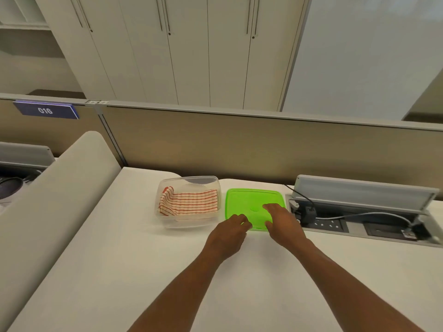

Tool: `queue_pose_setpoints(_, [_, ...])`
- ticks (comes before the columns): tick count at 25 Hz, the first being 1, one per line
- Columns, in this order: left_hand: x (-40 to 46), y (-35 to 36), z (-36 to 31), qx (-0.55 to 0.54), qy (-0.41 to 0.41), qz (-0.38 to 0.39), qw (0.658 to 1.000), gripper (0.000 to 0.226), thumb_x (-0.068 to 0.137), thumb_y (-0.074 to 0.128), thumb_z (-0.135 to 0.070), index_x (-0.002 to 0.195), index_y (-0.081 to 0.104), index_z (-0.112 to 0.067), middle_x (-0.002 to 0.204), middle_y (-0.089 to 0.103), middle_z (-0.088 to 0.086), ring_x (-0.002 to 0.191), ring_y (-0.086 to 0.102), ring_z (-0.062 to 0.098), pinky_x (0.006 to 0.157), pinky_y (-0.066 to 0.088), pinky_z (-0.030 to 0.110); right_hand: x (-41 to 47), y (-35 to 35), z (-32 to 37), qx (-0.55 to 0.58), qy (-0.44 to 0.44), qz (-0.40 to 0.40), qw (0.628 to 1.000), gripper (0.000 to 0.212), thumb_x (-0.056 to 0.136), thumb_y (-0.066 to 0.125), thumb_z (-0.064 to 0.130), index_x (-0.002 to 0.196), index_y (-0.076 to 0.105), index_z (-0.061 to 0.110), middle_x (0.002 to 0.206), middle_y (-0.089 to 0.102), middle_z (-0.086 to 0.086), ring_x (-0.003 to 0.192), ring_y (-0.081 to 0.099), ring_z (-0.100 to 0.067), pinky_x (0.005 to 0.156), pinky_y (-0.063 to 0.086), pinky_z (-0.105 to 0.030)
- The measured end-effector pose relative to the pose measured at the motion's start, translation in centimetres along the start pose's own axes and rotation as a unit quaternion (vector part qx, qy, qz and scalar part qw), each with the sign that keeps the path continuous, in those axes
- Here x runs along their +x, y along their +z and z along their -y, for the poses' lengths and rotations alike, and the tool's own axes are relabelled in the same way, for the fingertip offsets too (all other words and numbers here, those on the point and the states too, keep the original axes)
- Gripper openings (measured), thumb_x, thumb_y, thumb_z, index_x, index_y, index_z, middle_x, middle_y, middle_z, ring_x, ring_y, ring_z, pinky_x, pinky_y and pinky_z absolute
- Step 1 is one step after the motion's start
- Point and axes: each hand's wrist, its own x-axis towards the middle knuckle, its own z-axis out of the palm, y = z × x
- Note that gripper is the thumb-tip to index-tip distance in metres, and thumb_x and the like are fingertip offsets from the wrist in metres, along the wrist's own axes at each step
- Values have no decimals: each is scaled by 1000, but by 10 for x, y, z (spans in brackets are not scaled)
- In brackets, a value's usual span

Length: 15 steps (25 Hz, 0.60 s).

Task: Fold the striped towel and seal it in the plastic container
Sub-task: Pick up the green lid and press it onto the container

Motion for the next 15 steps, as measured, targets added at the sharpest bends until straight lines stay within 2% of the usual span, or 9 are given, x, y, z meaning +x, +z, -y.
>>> queue_pose_setpoints(2, [6, 5, -2, 1, -31, 27, 999, 44, 94, 49, -11, 137, 48, -18, 142, 48, 5, 127, 46, 27, 94, 49, 43, -7, 6, -18, -15, 1, 23, 1000, 56, 88, 60, 20, 141, 42, 20, 148, 44, -2, 129, 48, -25, 104, 41, -37])
queue_pose_setpoints(4, [10, 8, -2, 17, -54, 39, 998, 54, 92, 51, -8, 143, 40, -17, 147, 43, 7, 133, 41, 28, 103, 42, 42, -13, 11, -27, -22, 5, 36, 999, 58, 89, 60, 21, 143, 40, 20, 151, 41, -2, 131, 45, -25, 106, 38, -36])
queue_pose_setpoints(6, [14, 13, -4, 56, -68, 50, 995, 54, 92, 49, -6, 143, 39, -15, 139, 49, 8, 128, 43, 30, 100, 40, 42, -15, 14, -34, -19, 6, 46, 999, 59, 89, 59, 21, 145, 39, 21, 153, 39, -2, 133, 43, -25, 109, 36, -36])
queue_pose_setpoints(9, [19, 20, -6, 92, -91, 60, 990, 39, 96, 38, -5, 131, 49, -15, 123, 55, 9, 117, 49, 30, 92, 38, 42, -17, 20, -39, -15, -1, 51, 999, 59, 89, 59, 18, 144, 40, 21, 154, 36, -3, 134, 42, -26, 110, 36, -37])
queue_pose_setpoints(15, [24, 26, -10, 117, -77, 45, 989, 32, 92, 36, 0, 115, 54, -12, 109, 58, 11, 102, 55, 33, 87, 38, 42, -25, 22, -52, -13, -12, 41, 999, 52, 87, 56, 8, 137, 48, 18, 156, 33, -4, 136, 40, -26, 109, 37, -37])
